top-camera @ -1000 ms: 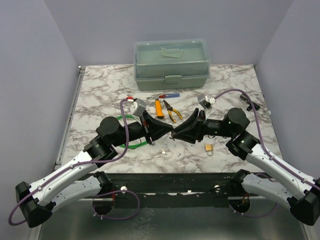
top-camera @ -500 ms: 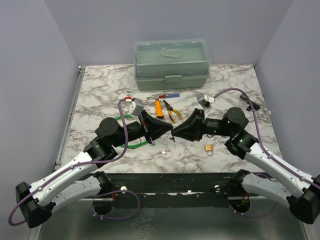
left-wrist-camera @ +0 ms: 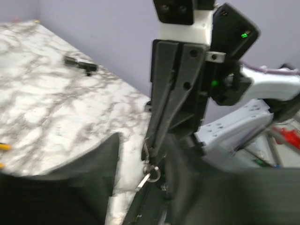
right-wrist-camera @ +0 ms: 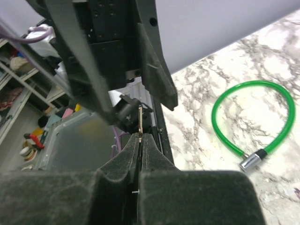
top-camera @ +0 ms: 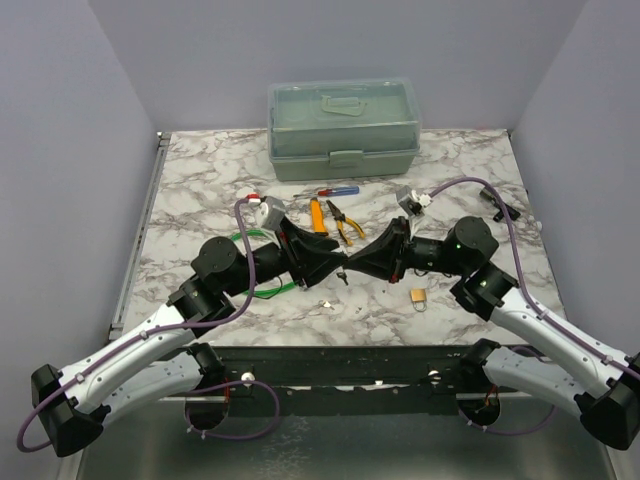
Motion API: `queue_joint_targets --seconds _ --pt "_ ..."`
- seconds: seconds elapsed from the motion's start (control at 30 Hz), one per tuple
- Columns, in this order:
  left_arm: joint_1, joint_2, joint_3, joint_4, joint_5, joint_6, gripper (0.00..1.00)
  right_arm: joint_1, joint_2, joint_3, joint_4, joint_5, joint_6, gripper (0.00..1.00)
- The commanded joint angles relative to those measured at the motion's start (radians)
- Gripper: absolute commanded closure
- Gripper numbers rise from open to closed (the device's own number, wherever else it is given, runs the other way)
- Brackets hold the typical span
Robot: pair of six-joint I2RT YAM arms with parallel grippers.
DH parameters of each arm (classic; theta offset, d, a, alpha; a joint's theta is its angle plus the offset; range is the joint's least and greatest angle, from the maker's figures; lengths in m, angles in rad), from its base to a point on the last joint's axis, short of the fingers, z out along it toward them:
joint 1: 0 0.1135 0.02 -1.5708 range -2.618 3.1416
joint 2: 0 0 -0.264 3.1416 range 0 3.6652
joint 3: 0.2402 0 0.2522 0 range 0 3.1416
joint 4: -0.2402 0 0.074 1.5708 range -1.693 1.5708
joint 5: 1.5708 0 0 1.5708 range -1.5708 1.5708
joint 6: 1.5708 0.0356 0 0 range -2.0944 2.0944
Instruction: Unlock with the key
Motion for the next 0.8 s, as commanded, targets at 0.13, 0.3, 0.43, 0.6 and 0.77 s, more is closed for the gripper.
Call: queue_joint_targets --seconds 0.13,0.3,0.43,0.6,0.77 --pt "0.004 -0.002 0.041 -0.330 -0.225 -0.053 0.19 0.002 -0.034 0.012 -0.218 0.324 -0.034 1.00" --pt "0.004 0.005 0.056 -0.507 -0.377 -0.065 0.15 0.003 -0.038 -0.004 -0.299 0.432 -0.011 1.00" --pt "0.006 0.078 0.094 -0.683 -0.547 -0.078 0.08 0.003 -0.046 -0.009 -0.399 0.524 0.008 1.00" --pt "0.040 0.251 0.159 -0.788 -0.655 -0.125 0.09 0.002 -0.081 -0.032 -0.475 0.574 0.023 1.00" --pt "0.146 0.463 0.219 -0.818 -0.603 -0.188 0.09 0.003 -0.118 -0.033 -0.565 0.619 0.021 1.00"
